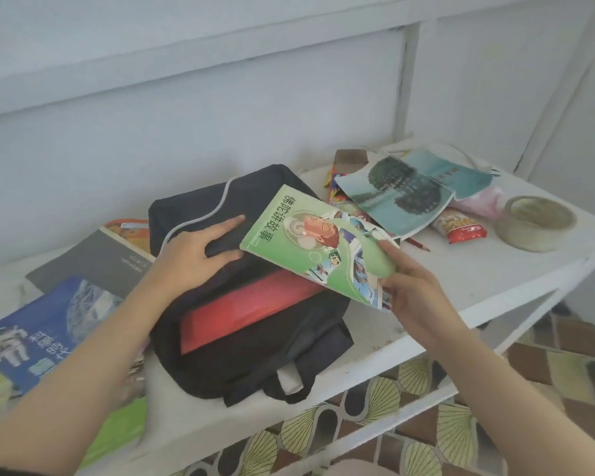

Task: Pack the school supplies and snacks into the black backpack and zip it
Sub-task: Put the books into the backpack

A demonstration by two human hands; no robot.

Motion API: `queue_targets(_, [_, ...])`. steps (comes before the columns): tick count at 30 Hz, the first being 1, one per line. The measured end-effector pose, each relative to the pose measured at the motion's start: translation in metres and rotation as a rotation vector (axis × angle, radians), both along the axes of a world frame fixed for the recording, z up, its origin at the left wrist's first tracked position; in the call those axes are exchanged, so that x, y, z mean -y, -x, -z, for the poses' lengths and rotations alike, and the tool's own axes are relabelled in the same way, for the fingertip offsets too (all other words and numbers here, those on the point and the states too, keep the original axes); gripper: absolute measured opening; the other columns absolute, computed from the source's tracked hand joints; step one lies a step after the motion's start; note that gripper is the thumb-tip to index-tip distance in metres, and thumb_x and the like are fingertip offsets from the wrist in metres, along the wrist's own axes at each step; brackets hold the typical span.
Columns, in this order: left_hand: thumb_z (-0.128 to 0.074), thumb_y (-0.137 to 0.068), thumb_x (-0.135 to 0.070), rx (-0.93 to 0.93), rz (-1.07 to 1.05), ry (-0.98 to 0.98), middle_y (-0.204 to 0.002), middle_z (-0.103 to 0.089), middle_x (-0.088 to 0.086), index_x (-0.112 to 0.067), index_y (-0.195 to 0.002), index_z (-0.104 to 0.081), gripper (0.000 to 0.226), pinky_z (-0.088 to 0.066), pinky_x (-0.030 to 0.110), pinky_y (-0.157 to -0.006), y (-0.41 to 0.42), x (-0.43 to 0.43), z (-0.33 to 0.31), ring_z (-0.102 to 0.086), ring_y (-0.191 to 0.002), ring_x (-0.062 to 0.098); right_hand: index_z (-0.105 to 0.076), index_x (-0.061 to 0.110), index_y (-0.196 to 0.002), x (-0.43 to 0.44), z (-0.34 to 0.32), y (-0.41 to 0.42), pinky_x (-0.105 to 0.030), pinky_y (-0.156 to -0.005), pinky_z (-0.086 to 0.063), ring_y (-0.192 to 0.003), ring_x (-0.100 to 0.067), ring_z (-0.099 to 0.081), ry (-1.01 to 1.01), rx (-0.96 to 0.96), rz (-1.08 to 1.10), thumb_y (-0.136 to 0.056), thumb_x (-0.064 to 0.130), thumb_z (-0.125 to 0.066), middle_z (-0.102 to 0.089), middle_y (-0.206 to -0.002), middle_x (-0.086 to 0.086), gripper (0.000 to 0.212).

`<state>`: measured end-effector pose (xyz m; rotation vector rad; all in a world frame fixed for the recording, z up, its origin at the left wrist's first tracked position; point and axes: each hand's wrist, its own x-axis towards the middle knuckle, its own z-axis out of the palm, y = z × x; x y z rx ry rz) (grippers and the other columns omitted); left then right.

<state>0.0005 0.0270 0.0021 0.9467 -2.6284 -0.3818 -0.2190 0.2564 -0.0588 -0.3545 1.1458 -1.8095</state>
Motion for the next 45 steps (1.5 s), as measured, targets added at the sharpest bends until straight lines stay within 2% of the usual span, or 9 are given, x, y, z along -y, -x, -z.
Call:
queue_targets(8, [-0.059,-0.087,-0.043,0.04,0.052,0.084,-0.13,-0.057,-0.012,-0.051,-0.128,-0.046,0.044,-0.043,0.038,-0.096,0.012,0.026,-0.042,-0.056,-0.115,0.022,-0.063,0.021,-0.119,-0.024,0.002,-0.027,-0.032,-0.068,-0.056,-0.096,-0.027,-0.066,-0.117,-0.168,-0.14,-0.083,-0.02,-0.036,-0.066,-0.118,-0.008,0.06])
queue_targets(13, [-0.058,-0.089,-0.04,0.04,0.069,0.204,-0.126,-0.061,-0.008,-0.043,-0.13,-0.049,0.043,-0.041,0.036,-0.093,0.013,0.016,-0.057,-0.056,-0.113,0.026,-0.059,0.021,-0.123,-0.014,-0.006,-0.054,-0.04,-0.077,-0.057,-0.097,-0.027,-0.067,-0.181,-0.163,0.016,-0.087,-0.016,-0.042,-0.062,-0.123,-0.009,0.054])
queue_targets(19, [-0.057,-0.089,-0.041,0.023,0.097,0.245,-0.121,-0.064,0.001,-0.042,-0.132,-0.047,0.044,-0.042,0.037,-0.091,0.006,0.008,-0.058,-0.057,-0.109,0.031,-0.043,0.031,-0.138,0.016,-0.027,-0.098,-0.028,-0.062,-0.059,-0.089,-0.013,-0.066,-0.251,-0.17,0.2,-0.093,-0.005,-0.049,-0.055,-0.112,0.005,0.058])
queue_targets(24, [-0.056,-0.09,-0.039,0.004,0.115,0.268,-0.12,-0.064,0.005,-0.041,-0.135,-0.045,0.046,-0.042,0.036,-0.089,0.003,0.003,-0.059,-0.057,-0.108,0.033,-0.019,0.03,-0.149,0.044,-0.032,-0.125,-0.009,-0.062,-0.051,-0.094,-0.004,-0.054,-0.307,-0.453,0.254,-0.097,0.001,-0.041,-0.043,-0.125,0.003,0.064])
queue_targets(27, [-0.056,-0.09,-0.039,0.007,0.114,0.267,-0.12,-0.064,0.004,-0.041,-0.135,-0.044,0.046,-0.042,0.036,-0.088,0.001,0.002,-0.059,-0.057,-0.109,0.033,-0.01,0.031,-0.151,0.056,-0.037,-0.133,-0.02,-0.085,-0.053,-0.103,-0.007,-0.057,-0.267,-0.536,0.229,-0.097,0.006,-0.04,-0.046,-0.132,0.001,0.067])
queue_targets(30, [-0.057,-0.09,-0.038,-0.003,0.123,0.263,-0.12,-0.064,0.004,-0.041,-0.135,-0.045,0.046,-0.043,0.035,-0.088,-0.001,0.002,-0.059,-0.057,-0.108,0.033,-0.005,0.031,-0.151,0.067,-0.04,-0.132,-0.038,-0.094,-0.051,-0.107,-0.017,-0.062,-0.238,-0.391,0.122,-0.096,0.002,-0.038,-0.054,-0.132,-0.001,0.07])
queue_targets(36, [-0.058,-0.09,-0.038,-0.014,0.136,0.249,-0.123,-0.063,0.001,-0.041,-0.134,-0.045,0.046,-0.042,0.034,-0.089,-0.004,0.005,-0.058,-0.057,-0.109,0.031,-0.011,0.028,-0.151,0.075,-0.034,-0.141,-0.031,-0.08,-0.056,-0.082,-0.006,-0.065,-0.166,-0.126,0.131,-0.092,-0.012,-0.041,-0.059,-0.109,0.004,0.078])
queue_targets(41, [-0.059,-0.089,-0.038,-0.017,0.148,0.252,-0.125,-0.062,0.0,-0.041,-0.134,-0.045,0.047,-0.041,0.034,-0.089,-0.003,0.007,-0.057,-0.056,-0.111,0.03,-0.001,0.036,-0.15,0.092,-0.024,-0.157,-0.036,-0.091,-0.052,-0.1,-0.015,-0.062,-0.159,-0.131,0.257,-0.092,-0.007,-0.041,-0.055,-0.127,0.0,0.082])
queue_targets(45, [-0.058,-0.09,-0.038,-0.022,0.162,0.249,-0.127,-0.061,0.0,-0.041,-0.135,-0.044,0.048,-0.042,0.034,-0.091,-0.004,0.011,-0.056,-0.056,-0.113,0.03,0.011,0.031,-0.149,0.106,-0.027,-0.161,-0.033,-0.093,-0.051,-0.104,-0.017,-0.061,-0.102,-0.09,0.045,-0.093,-0.004,-0.041,-0.053,-0.13,-0.002,0.084])
